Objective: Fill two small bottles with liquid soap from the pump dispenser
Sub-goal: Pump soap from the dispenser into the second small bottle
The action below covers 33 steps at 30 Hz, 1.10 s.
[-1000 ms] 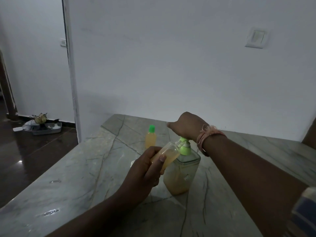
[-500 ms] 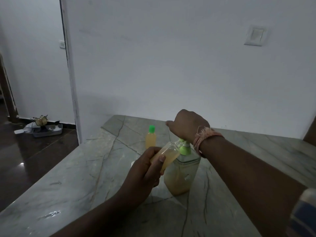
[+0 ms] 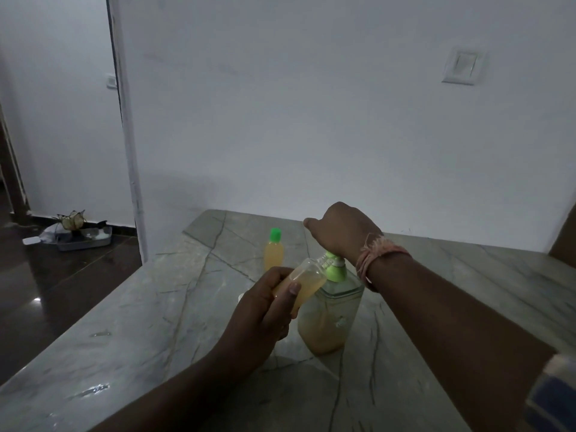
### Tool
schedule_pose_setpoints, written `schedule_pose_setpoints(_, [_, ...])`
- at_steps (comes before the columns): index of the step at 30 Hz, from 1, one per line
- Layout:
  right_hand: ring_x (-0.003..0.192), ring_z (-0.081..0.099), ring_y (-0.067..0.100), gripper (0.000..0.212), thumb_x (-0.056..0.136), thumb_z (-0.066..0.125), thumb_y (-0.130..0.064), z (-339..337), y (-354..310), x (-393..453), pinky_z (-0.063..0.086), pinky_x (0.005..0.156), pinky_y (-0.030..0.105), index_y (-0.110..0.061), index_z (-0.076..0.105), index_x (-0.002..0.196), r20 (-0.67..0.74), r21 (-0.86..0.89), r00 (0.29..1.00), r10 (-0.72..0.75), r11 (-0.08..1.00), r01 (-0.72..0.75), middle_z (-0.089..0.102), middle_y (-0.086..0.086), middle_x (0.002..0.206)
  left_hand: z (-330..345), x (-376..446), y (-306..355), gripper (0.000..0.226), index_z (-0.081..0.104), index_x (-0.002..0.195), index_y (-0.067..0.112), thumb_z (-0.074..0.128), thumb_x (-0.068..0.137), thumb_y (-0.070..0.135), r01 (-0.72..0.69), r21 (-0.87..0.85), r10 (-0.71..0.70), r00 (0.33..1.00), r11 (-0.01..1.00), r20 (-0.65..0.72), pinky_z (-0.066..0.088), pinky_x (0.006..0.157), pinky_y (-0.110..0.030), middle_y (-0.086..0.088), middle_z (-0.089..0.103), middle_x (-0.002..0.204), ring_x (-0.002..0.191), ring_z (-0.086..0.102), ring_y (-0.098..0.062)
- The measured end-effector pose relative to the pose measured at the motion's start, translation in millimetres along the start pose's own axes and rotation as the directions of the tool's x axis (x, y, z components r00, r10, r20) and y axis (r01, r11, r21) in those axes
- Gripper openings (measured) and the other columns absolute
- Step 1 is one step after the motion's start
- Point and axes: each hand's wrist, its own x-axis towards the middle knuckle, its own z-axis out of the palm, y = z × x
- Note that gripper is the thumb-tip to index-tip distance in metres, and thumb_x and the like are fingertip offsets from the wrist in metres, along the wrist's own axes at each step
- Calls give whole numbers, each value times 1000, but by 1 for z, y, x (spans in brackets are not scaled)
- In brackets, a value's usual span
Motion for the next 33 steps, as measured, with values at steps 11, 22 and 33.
schedule_pose_setpoints(11, [51, 50, 17, 38, 88, 58, -42, -7, -4, -2, 37, 51, 25, -10, 60, 67, 123, 128, 992, 12, 991, -28, 59, 1, 62, 1, -1, 3, 30, 58, 110, 24, 51, 94, 48, -8, -36, 8, 1000, 999, 0, 39, 50, -21, 3, 57, 73, 57, 47, -10])
schedule_pose_setpoints(22, [62, 57, 24, 51, 92, 54, -51, -1, -6, 1, 38, 55, 27, -2, 72, 92, 71, 250, 995, 70, 964, -85, 68, 8, 76, 0, -2, 3, 27, 59, 111, 27, 47, 95, 47, -29, -5, 29, 1000, 1000, 9, 40, 50, -21, 2, 59, 74, 57, 49, -7])
schedule_pose_setpoints(33, [51, 48, 16, 48, 97, 51, -46, -9, -10, -8, 38, 50, 26, -2, 72, 93, 141, 262, 987, 70, 959, -105, 55, 0, 60, 0, -1, 0, 26, 59, 112, 30, 47, 96, 49, -26, -75, 28, 999, 997, 28, 39, 51, -26, -1, 58, 76, 58, 48, -12])
